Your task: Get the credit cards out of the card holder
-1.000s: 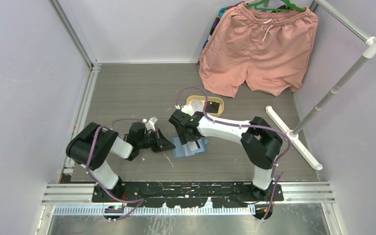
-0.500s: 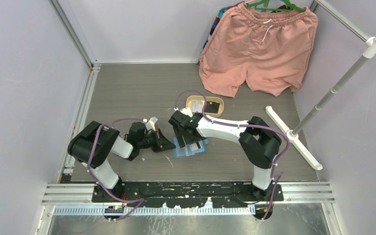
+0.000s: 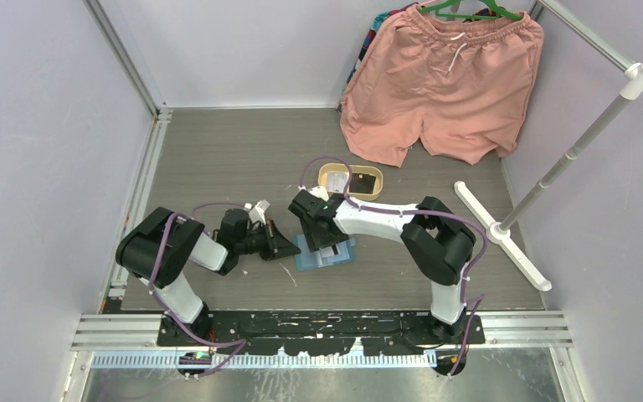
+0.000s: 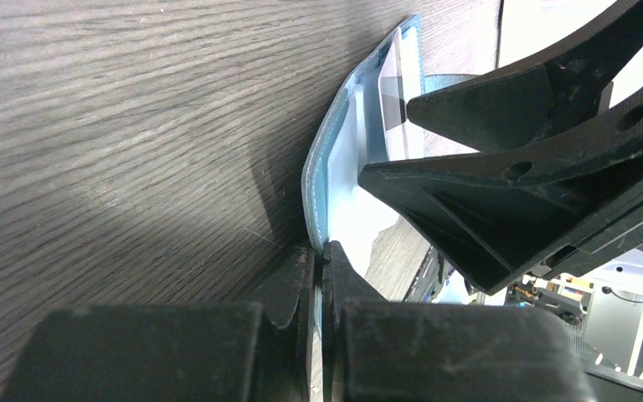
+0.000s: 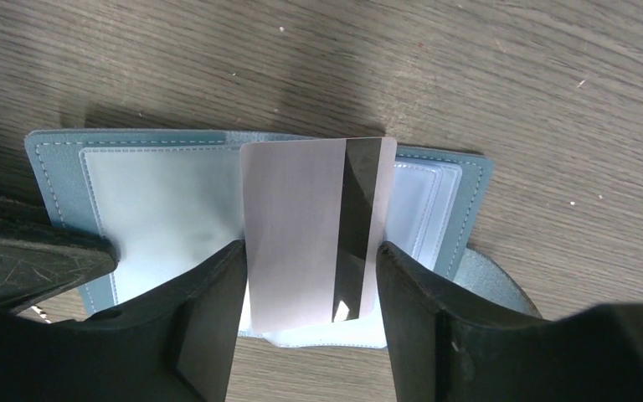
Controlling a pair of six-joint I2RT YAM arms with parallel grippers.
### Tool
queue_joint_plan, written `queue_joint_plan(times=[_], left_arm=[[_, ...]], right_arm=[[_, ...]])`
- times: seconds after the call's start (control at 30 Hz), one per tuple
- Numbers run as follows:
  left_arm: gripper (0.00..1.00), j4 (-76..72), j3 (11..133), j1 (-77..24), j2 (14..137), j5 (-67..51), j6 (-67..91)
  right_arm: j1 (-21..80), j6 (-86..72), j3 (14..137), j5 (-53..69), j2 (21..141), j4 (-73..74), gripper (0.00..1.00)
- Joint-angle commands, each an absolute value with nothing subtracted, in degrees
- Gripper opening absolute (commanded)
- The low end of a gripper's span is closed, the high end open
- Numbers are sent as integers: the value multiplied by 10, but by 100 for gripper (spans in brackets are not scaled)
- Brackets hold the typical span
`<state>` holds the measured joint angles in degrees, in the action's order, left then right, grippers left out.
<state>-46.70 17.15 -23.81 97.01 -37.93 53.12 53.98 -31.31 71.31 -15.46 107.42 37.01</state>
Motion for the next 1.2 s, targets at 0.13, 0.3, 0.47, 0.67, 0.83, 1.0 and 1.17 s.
queue_joint_plan(times=[0.13, 0.3, 0.47, 0.67, 0.83, 1.0, 1.17], left_arm=[[0, -440, 168, -236, 978, -350, 505], [0, -439, 169, -236, 978, -350, 504], [0, -437, 171, -236, 978, -351, 505], [0, -428, 173, -236, 972, -350, 503], [0, -424, 176, -236, 972, -350, 502], [0, -419, 178, -236, 972, -351, 500], [0, -413, 179, -236, 968, -350, 498]], right_arm=[[518, -333, 678, -125, 1072, 333, 53], [512, -331, 677, -119, 1069, 336, 58], [510, -333, 675, -107, 1081, 332, 70], [509, -339, 672, -98, 1093, 330, 74], [509, -339, 679, -115, 1101, 345, 75], [508, -343, 683, -127, 1104, 352, 73], [508, -344, 683, -145, 1092, 354, 80]])
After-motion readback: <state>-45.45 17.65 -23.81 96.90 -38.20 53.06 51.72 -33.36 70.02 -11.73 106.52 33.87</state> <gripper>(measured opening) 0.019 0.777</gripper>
